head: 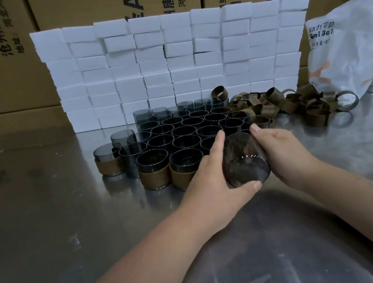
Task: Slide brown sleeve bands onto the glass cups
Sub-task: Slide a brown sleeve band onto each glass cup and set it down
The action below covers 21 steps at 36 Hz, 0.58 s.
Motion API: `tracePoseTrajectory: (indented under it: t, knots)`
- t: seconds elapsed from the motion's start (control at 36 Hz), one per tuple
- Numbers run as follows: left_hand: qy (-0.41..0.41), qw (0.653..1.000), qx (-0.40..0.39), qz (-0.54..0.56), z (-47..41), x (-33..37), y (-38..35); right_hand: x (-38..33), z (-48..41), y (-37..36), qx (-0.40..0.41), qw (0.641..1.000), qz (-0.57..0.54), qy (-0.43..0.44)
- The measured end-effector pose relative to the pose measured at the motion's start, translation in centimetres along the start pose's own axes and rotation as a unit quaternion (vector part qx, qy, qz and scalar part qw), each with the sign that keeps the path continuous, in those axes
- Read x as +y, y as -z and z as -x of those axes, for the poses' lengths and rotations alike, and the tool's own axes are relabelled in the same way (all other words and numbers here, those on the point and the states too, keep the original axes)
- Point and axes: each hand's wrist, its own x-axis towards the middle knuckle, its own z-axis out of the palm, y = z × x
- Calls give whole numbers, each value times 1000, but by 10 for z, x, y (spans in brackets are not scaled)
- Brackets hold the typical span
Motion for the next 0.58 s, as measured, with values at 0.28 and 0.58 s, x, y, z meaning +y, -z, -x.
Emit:
tracePoseTrajectory:
  t: [0.28,0.58]
  knots:
    - [42,999,14,31,0,-2,2,10,-22,36,226,965,128,42]
    - [43,998,-22,38,-1,-3,-1,58,-62,79,237,937,249,-62]
